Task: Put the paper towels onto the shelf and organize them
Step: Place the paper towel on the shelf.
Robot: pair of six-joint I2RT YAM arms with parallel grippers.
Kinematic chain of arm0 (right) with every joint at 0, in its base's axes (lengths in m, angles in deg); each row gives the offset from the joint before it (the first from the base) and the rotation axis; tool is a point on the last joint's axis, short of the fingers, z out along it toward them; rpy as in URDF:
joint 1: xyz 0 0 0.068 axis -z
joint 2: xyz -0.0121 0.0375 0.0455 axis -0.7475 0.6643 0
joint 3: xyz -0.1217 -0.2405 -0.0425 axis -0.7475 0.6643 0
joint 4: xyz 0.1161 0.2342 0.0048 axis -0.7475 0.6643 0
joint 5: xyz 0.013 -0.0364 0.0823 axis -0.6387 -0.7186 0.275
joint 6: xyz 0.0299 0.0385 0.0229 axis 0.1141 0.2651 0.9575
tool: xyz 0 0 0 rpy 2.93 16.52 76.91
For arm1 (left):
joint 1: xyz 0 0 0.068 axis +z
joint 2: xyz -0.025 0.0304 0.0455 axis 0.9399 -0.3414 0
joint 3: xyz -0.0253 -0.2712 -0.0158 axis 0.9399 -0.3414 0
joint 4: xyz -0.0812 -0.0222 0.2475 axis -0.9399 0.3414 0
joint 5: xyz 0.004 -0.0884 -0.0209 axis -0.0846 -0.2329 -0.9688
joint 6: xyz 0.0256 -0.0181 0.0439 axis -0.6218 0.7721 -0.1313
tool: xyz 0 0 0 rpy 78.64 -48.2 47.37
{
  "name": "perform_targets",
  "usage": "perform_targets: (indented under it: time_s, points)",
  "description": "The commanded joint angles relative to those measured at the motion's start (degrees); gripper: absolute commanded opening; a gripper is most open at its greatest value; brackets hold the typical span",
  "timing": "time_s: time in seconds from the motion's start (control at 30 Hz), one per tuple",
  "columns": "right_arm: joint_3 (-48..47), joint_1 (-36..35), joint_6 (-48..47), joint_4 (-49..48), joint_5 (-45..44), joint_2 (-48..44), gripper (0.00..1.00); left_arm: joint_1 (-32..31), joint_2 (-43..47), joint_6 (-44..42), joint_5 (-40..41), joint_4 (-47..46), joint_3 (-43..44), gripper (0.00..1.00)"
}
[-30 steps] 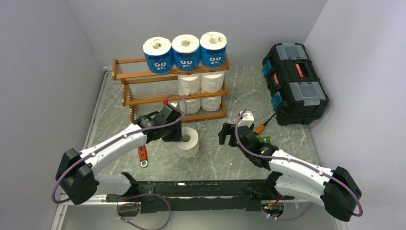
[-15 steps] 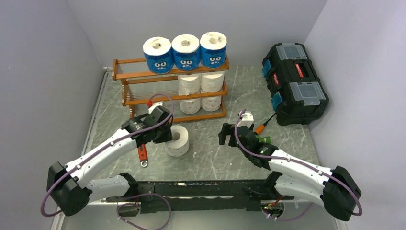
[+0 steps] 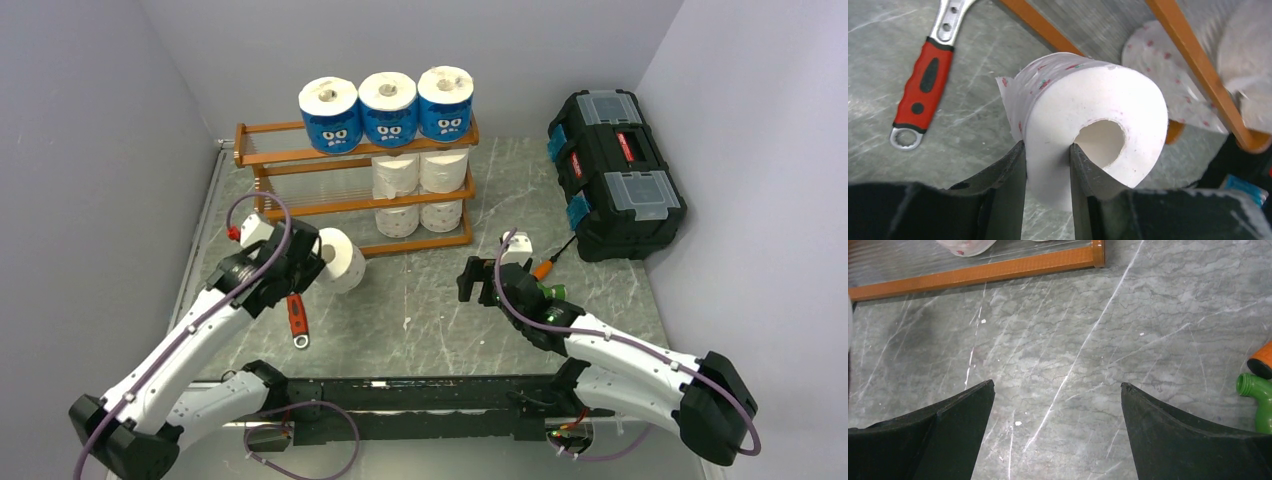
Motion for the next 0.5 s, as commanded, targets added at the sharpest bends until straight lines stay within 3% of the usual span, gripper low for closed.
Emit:
perform_targets:
  time_s: [0.0,0.1,0.47]
  points:
    - [0.20,0.23,0.49,-0.07,0.01,-2.06,0.99,1.90,-5.46,10.22,3.20,5.79,6.26,0.00]
    - [0.51,0.24,0.82,0.26,0.24,-2.55,0.99,3.01,-8.83,12.21,1.60,8.48,8.73,0.00]
    - [1.15,0.29,1.73,1.27,0.47,-3.82,0.99,4.90,-14.21,13.39,-2.00,2.90,9.10,0.00]
